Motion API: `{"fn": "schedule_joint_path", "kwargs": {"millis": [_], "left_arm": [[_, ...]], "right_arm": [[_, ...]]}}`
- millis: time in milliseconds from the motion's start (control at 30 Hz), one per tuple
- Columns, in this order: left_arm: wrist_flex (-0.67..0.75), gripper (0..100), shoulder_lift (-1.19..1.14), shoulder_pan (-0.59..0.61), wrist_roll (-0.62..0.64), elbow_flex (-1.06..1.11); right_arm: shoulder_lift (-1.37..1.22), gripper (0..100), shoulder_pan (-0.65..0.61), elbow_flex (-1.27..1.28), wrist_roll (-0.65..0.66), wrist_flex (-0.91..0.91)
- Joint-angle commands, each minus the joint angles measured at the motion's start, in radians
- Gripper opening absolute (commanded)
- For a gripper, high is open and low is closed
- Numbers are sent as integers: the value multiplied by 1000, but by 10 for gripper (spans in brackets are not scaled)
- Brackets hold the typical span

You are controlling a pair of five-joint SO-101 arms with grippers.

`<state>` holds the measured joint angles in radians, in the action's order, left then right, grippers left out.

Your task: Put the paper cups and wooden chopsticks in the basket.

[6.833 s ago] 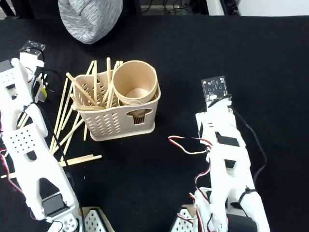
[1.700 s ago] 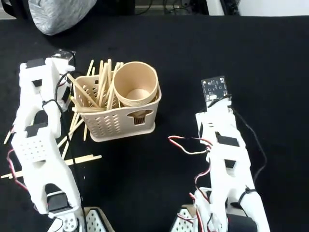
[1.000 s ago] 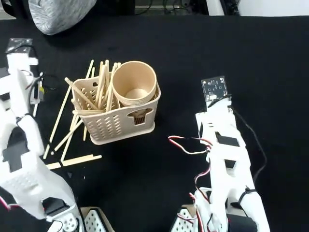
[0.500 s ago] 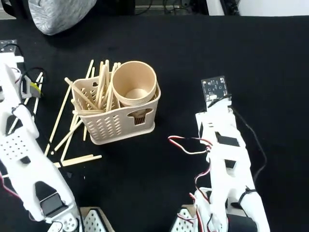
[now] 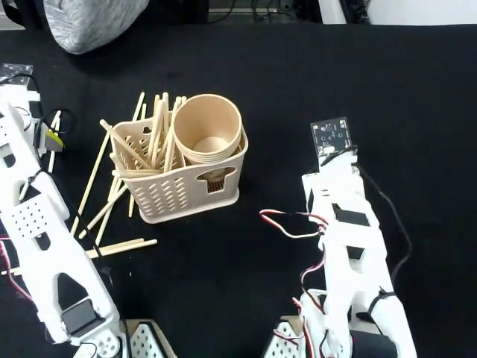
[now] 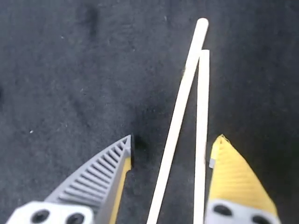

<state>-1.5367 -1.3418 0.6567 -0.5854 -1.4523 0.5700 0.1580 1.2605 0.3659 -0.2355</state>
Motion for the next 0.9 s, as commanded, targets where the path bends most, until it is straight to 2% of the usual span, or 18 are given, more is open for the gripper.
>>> {"fn": "schedule_joint_path", "kwargs": {"millis": [0,100,167,400,533,700,867], "left_arm": [[-71,163,-17,27,-41,-7],[-71,19,-8,38,-41,-10],[-87,49,-8,42,-41,-8],[-227,28,3,22,-40,-48],[-226,28,38,25,-34,-42],[-226,28,147,28,-34,84],[-226,28,371,21,-21,282]], "right_arm": [[4,15,-8,-2,8,18],[4,15,-8,-2,8,18],[5,15,-8,-2,8,18],[5,15,-8,-2,8,18],[5,15,-8,-2,8,18],[5,15,-8,-2,8,18],[5,15,-8,-2,8,18]]}}
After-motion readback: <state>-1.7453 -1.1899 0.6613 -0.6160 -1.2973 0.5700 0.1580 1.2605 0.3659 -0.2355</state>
